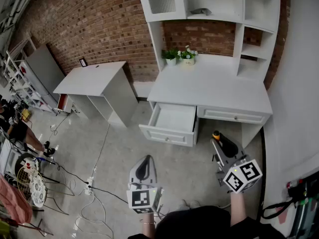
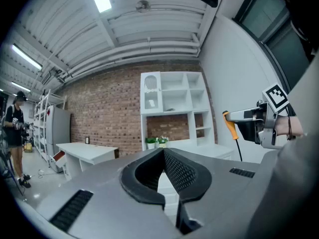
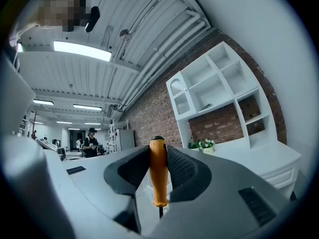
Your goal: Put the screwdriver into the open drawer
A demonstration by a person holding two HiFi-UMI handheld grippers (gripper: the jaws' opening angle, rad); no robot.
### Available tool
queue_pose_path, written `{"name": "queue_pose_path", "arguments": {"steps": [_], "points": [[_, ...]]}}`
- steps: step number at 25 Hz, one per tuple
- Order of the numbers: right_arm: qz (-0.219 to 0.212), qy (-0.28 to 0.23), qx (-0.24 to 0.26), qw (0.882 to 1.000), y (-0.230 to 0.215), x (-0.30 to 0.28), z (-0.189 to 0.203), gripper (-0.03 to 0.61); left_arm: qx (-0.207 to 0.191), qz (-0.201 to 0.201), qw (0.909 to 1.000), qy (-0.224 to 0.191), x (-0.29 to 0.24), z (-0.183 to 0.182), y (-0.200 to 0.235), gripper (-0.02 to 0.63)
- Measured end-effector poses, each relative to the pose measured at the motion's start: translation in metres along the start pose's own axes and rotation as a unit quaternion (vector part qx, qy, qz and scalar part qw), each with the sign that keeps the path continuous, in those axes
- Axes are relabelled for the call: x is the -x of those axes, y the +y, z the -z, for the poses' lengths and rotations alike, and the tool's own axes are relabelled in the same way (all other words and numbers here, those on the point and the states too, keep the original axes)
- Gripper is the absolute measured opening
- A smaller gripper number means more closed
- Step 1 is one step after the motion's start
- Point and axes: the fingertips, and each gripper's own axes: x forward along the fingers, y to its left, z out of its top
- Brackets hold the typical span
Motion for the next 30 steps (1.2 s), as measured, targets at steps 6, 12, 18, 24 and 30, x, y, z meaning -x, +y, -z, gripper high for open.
{"name": "queue_pose_path", "arguments": {"steps": [6, 12, 18, 24, 30], "points": [[0.0, -0.001, 0.002, 1.0, -0.006, 0.003, -0.002, 0.115, 0.001, 0.0, 1.0, 0.001, -0.002, -0.001, -0.006, 0.009], [-0.005, -0.001, -0.004, 1.0, -0.015, 0.008, 0.0, 0.115, -0.002, -0.003, 1.0, 0.007, -0.004, 0.001, -0.016, 0.009], [-0.008, 0.005, -0.008, 1.0, -0.025, 0.003, 0.006, 0.115, 0.005, -0.01, 0.9998, 0.015, -0.007, 0.007, -0.023, 0.008], [-0.017, 0.008, -0.012, 1.0, -0.032, -0.017, 0.007, 0.115, 0.01, -0.022, 0.9993, 0.027, -0.02, 0.013, -0.013, 0.009], [-0.024, 0.014, -0.023, 0.999, -0.041, -0.058, 0.019, 0.115, 0.017, -0.023, 0.9989, 0.038, -0.05, 0.025, 0.005, 0.009]]}}
